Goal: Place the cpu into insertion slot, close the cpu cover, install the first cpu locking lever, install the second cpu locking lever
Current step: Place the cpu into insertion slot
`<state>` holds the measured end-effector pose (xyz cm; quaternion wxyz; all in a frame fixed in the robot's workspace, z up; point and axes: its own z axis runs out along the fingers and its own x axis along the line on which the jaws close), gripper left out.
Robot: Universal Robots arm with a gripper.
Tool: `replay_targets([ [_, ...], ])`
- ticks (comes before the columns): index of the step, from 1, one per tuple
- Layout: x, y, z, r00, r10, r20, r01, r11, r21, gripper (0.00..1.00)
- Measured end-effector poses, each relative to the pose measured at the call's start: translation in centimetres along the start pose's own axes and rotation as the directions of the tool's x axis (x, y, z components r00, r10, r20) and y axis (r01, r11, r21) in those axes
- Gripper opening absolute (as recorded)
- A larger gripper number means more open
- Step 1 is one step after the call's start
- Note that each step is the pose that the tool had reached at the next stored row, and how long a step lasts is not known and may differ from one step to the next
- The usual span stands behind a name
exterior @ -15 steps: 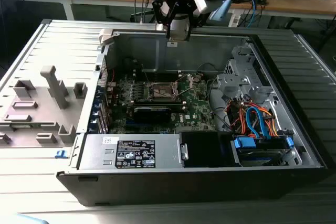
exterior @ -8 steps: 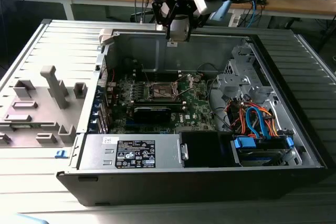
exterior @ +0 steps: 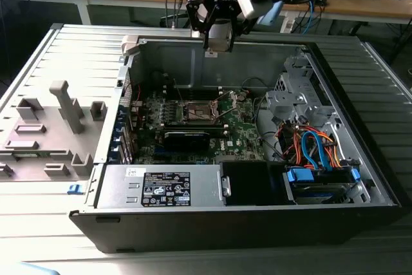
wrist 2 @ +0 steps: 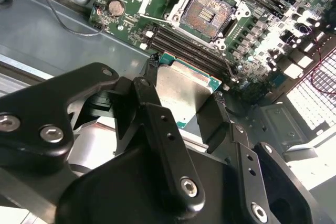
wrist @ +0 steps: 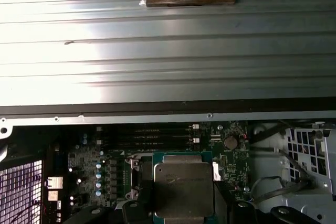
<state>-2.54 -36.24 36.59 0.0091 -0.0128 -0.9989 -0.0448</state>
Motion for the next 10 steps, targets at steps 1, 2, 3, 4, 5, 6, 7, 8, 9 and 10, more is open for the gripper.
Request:
replay_targets([
  [1, 0.00, -0.04, 0.01, 1.0000, 0.000, 0.0001, 0.000, 1.0000, -0.0001, 0.55],
  [2, 0.00, -0.05, 0.02, 1.0000, 0.000, 0.0000, 0.000, 1.0000, 0.0000, 0.55],
  [3, 0.00, -0.06, 0.02, 1.0000, 0.000, 0.0000, 0.000, 1.0000, 0.0000, 0.55],
  [4, 0.00, -0.09, 0.03, 1.0000, 0.000, 0.0000, 0.000, 1.0000, -0.0001, 0.55],
  [5, 0.00, -0.10, 0.03, 1.0000, 0.000, 0.0000, 0.000, 1.0000, 0.0000, 0.55],
  [6, 0.00, -0.12, 0.05, 1.0000, 0.000, 0.0000, 0.000, 1.0000, 0.0000, 0.55],
  [7, 0.00, -0.15, 0.06, 1.0000, 0.000, 0.0000, 0.000, 1.0000, 0.0000, 0.55],
  [8, 0.00, -0.16, 0.07, 1.0000, 0.000, 0.0000, 0.000, 1.0000, 0.0000, 0.55],
  [9, 0.00, -0.17, 0.07, 1.0000, 0.000, 0.0000, 0.000, 1.0000, 0.0000, 0.55],
  [10, 0.00, -0.19, 0.08, 1.0000, 0.000, 0.0000, 0.000, 1.0000, 0.0000, 0.55],
])
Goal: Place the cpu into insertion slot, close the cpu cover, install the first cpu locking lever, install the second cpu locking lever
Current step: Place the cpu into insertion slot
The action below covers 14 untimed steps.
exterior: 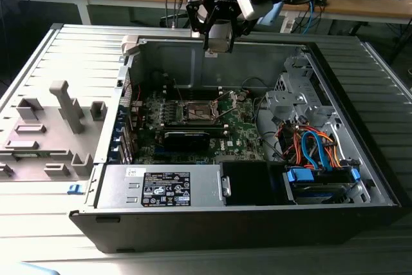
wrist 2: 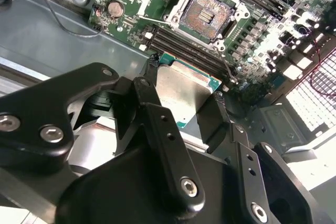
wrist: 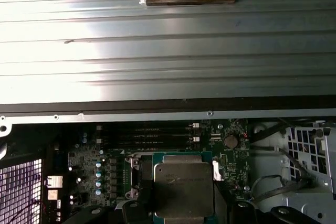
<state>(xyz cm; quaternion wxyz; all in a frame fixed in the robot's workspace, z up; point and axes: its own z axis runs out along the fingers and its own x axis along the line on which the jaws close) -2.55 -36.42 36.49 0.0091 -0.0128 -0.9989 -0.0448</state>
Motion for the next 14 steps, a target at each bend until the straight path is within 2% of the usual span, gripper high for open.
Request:
replay_targets([
  [14, 0.00, -0.33, 0.27, 1.0000, 0.000, 0.0000, 0.000, 1.0000, 0.0000, 0.55],
])
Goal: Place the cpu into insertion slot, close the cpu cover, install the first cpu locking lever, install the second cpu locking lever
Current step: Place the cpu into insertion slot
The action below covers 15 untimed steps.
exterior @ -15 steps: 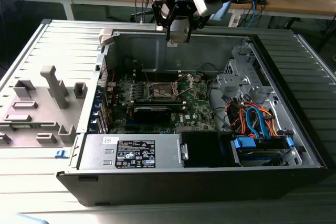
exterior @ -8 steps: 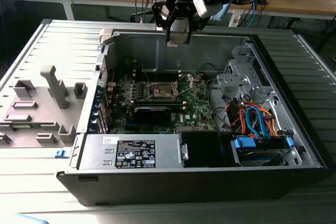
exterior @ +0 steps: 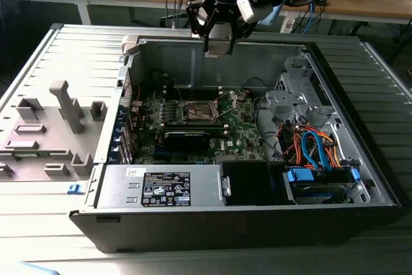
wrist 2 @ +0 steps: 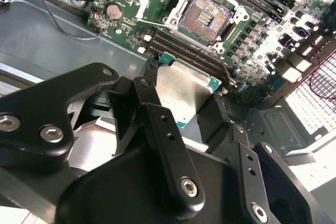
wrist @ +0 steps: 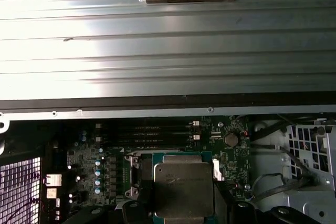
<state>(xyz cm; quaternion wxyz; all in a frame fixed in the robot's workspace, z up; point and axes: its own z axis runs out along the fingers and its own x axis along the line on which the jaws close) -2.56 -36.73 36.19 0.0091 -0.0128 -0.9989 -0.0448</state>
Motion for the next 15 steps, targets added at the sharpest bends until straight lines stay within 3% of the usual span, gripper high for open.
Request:
replay_targets([
  [15, 0.00, -0.18, 0.17, 1.0000, 0.000, 0.0000, 0.000, 1.0000, 0.0000, 0.55],
])
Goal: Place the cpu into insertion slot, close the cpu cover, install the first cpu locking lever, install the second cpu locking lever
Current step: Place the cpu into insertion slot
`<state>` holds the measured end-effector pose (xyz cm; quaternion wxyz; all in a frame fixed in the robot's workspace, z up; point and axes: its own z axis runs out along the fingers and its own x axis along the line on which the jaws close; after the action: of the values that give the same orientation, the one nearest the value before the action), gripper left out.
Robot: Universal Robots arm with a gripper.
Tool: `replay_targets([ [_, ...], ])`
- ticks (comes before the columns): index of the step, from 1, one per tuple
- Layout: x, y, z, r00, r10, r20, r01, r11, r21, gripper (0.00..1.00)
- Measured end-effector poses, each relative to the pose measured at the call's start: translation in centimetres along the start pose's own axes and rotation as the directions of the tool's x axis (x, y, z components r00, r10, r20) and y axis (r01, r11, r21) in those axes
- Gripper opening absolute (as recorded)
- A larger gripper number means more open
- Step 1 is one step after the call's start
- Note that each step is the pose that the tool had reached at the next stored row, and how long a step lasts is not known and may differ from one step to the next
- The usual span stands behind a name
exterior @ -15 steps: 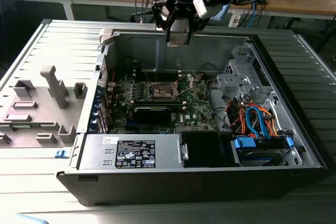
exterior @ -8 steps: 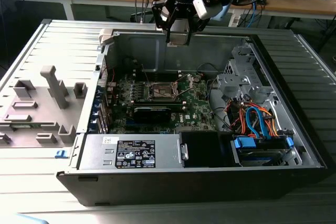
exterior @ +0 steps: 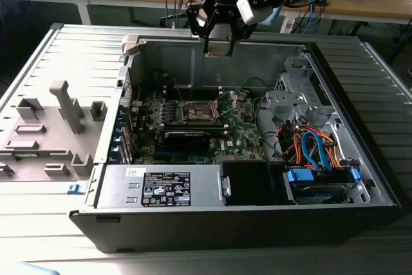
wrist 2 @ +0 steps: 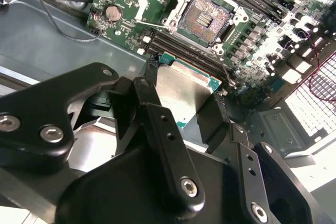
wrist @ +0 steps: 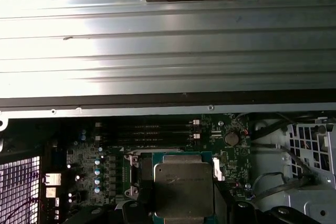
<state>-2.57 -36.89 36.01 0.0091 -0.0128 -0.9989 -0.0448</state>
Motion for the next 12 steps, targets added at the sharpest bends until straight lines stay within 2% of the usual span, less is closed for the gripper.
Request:
replay_targets([
  [12, 0.00, -0.24, 0.28, 1.0000, 0.000, 0.0000, 0.000, 1.0000, 0.0000, 0.55],
])
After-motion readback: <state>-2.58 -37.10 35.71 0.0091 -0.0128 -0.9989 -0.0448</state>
